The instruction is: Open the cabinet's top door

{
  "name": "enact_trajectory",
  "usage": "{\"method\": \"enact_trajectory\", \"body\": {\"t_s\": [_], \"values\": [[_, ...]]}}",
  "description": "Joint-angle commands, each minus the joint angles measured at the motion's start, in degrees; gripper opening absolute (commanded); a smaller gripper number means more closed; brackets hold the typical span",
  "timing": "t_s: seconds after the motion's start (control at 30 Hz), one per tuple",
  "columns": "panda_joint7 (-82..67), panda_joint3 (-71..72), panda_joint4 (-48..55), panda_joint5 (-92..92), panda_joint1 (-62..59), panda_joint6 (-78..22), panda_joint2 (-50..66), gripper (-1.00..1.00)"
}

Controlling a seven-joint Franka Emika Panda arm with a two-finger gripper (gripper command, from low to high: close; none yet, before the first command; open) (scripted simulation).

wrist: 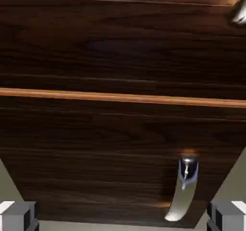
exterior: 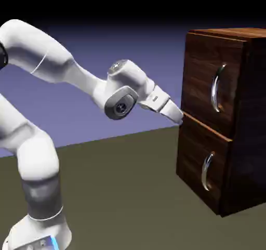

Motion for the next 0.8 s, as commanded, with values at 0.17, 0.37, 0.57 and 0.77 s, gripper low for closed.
{"method": "enact_trajectory", "body": {"t_s": [0.17, 0.37, 0.57, 0.77], "values": [[-7.1, -6.3, 2.2, -15.0, 5.9, -1.4, -3.0, 0.0], [-14.2, -12.6, 4.4, -29.9, 11.8, -2.9, -6.0, 0.0], [-21.3, -18.9, 6.6, -44.9, 17.7, -4.3, -9.0, 0.0], [-28.4, -25.2, 8.8, -59.8, 23.5, -5.8, -12.0, 0.0]]}}
